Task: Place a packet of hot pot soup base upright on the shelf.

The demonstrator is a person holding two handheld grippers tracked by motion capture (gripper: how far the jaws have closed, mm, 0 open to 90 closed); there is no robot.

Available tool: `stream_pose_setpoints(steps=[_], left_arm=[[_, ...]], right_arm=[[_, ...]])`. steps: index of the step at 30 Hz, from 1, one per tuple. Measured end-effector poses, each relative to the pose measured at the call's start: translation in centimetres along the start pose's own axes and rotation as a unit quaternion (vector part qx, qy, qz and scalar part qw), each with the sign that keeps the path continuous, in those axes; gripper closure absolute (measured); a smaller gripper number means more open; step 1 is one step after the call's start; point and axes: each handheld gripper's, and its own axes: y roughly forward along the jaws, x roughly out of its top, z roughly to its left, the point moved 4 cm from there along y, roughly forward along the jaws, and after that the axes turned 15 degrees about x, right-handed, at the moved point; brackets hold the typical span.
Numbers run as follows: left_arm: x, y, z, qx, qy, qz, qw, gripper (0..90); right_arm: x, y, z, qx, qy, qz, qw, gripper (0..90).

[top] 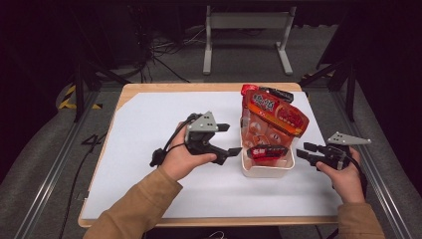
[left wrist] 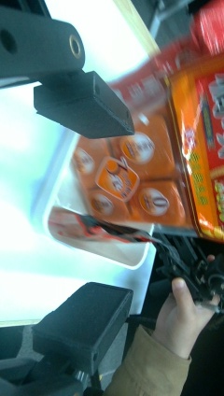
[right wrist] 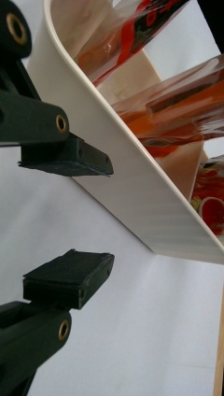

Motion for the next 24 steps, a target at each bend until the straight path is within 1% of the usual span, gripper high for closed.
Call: stream_pose_setpoints(steps=[1, 4, 6, 8, 9, 11, 12, 13, 14, 17, 18, 19, 20, 22, 23, 24], left_arm=[[0.0, 0.0, 0.0, 0.000, 0.000, 0.000, 1.0000, 19.3], [-0.9, -1.5, 1.2, 0.030, -0.017, 0.008, 0.9994, 18.9], [-1.6, -2.4, 2.0, 0.050, -0.018, 0.021, 0.9983, 18.4], [-2.2, -3.2, 2.7, 0.063, -0.024, 0.023, 0.9975, 18.1], [-2.4, -3.5, 2.9, 0.065, -0.026, 0.025, 0.9973, 18.1], [-3.4, -4.6, 3.6, 0.077, -0.035, 0.023, 0.9962, 17.7], [-3.4, -4.6, 3.6, 0.077, -0.035, 0.023, 0.9962, 17.6], [-4.0, -5.3, 3.9, 0.085, -0.038, 0.024, 0.9953, 17.6], [-4.3, -5.6, 4.1, 0.092, -0.041, 0.023, 0.9947, 17.5], [-5.7, -6.6, 4.6, 0.099, -0.051, 0.023, 0.9936, 17.1], [-5.7, -6.6, 4.6, 0.099, -0.051, 0.023, 0.9936, 17.0], [-6.8, -7.3, 4.9, 0.104, -0.059, 0.027, 0.9925, 16.9], [-6.8, -7.3, 4.9, 0.104, -0.059, 0.027, 0.9925, 16.8], [-7.7, -7.9, 5.4, 0.112, -0.066, 0.026, 0.9912, 16.8], [-8.3, -8.4, 5.7, 0.116, -0.072, 0.027, 0.9903, 16.7], [-8.8, -8.7, 6.0, 0.125, -0.077, 0.029, 0.9888, 16.6]], right_arm=[[0.0, 0.0, 0.0, 0.000, 0.000, 0.000, 1.0000, 50.3], [0.0, 0.0, 0.1, 0.001, 0.000, 0.000, 1.0000, 49.9], [0.0, 0.0, 0.1, 0.000, 0.000, 0.000, 1.0000, 49.3], [-0.1, 0.1, 0.1, -0.002, 0.001, 0.001, 1.0000, 48.4], [-0.1, 0.1, 0.1, -0.002, 0.001, 0.001, 1.0000, 48.4], [-0.1, 0.3, 0.2, -0.003, 0.002, 0.003, 1.0000, 47.4], [-0.1, 0.3, 0.2, -0.003, 0.002, 0.003, 1.0000, 47.4], [-0.2, 0.3, 0.2, -0.003, 0.002, 0.003, 1.0000, 47.2], [-0.2, 0.3, 0.2, -0.003, 0.002, 0.002, 1.0000, 46.8], [-0.2, 0.3, 0.1, -0.005, -0.001, 0.001, 1.0000, 45.5], [-0.2, 0.3, 0.1, -0.005, -0.001, 0.001, 1.0000, 45.5], [-0.2, 0.2, 0.1, -0.007, -0.001, -0.001, 1.0000, 44.6], [-0.2, 0.2, 0.1, -0.007, -0.001, -0.001, 1.0000, 44.6], [-0.2, 0.1, 0.1, -0.008, -0.003, -0.003, 1.0000, 43.4], [-0.2, 0.1, 0.1, -0.008, -0.004, -0.004, 0.9999, 43.0], [-0.2, 0.1, 0.0, -0.010, -0.003, -0.005, 0.9999, 42.5]])
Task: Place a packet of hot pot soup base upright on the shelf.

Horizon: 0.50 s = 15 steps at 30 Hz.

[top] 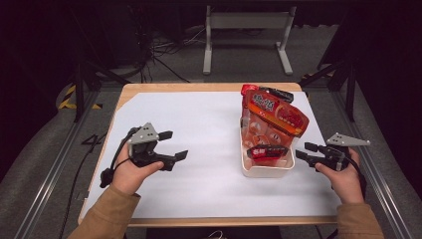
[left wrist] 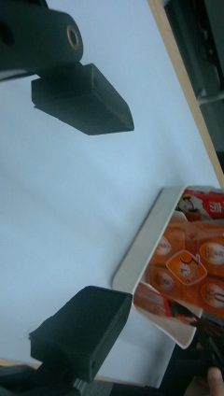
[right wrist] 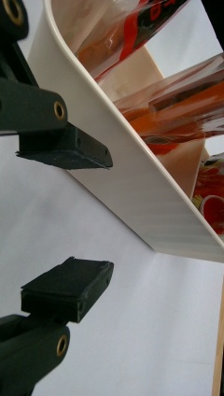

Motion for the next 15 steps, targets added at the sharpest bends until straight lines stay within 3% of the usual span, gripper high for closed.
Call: stream_pose_setpoints(steps=[2, 10, 15], left_arm=[[-0.9, -0.3, 0.5, 0.016, -0.003, 0.002, 0.9999, 16.4], [-4.0, -1.0, 1.9, 0.040, -0.005, 0.009, 0.9991, 15.8], [-5.5, -1.2, 2.8, 0.039, -0.023, 0.008, 0.9989, 15.4]], right_arm=[[0.0, 0.0, -0.1, -0.002, 0.000, -0.001, 1.0000, 41.9], [0.0, 0.2, 0.0, -0.004, -0.003, -0.003, 1.0000, 39.0], [-0.1, 0.2, -0.1, -0.006, -0.002, -0.007, 1.0000, 38.0]])
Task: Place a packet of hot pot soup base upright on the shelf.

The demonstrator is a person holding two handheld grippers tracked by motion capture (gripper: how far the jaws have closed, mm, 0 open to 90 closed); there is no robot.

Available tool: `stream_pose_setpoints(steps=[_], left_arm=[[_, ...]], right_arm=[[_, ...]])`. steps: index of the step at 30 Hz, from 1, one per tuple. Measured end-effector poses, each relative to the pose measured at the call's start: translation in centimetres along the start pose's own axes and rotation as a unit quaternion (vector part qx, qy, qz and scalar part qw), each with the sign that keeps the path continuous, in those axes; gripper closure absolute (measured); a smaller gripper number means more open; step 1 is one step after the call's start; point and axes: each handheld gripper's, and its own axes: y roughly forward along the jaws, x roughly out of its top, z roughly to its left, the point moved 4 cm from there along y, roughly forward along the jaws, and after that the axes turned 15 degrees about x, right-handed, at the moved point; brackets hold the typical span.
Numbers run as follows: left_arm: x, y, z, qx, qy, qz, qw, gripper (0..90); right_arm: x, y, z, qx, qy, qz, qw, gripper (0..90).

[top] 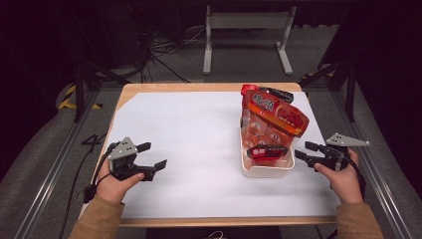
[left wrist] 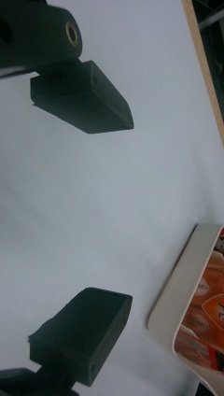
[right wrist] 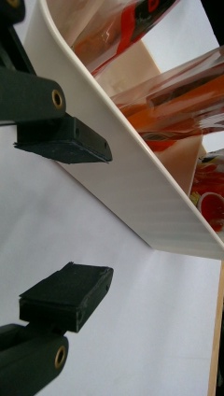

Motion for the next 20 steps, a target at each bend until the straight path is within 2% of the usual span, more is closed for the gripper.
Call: stream_pose_setpoints(steps=[3, 6, 10, 12, 16, 20], left_arm=[[-0.6, 0.2, 0.6, 0.009, -0.008, -0.012, 0.9999, 15.8], [-1.5, 0.4, 1.3, 0.021, -0.028, -0.022, 0.9991, 16.0], [-2.5, 0.7, 2.3, 0.022, -0.060, -0.015, 0.9979, 17.1], [-2.8, 0.7, 2.8, 0.029, -0.067, -0.009, 0.9973, 17.4], [-2.9, 0.6, 3.2, 0.037, -0.070, -0.007, 0.9968, 17.8], [-3.0, 0.7, 3.2, 0.044, -0.058, 0.004, 0.9974, 17.6]], right_arm=[[0.0, 0.0, 0.0, -0.001, -0.001, -0.001, 1.0000, 37.7], [0.0, 0.0, -0.1, -0.002, -0.003, -0.001, 1.0000, 37.3], [0.0, 0.1, -0.1, -0.003, -0.004, 0.000, 1.0000, 36.7], [0.0, 0.1, -0.1, -0.004, -0.004, -0.001, 1.0000, 36.3], [0.0, 0.0, -0.1, -0.005, -0.003, -0.007, 1.0000, 35.5], [0.1, -0.1, -0.1, -0.009, -0.005, -0.012, 0.9999, 35.6]])
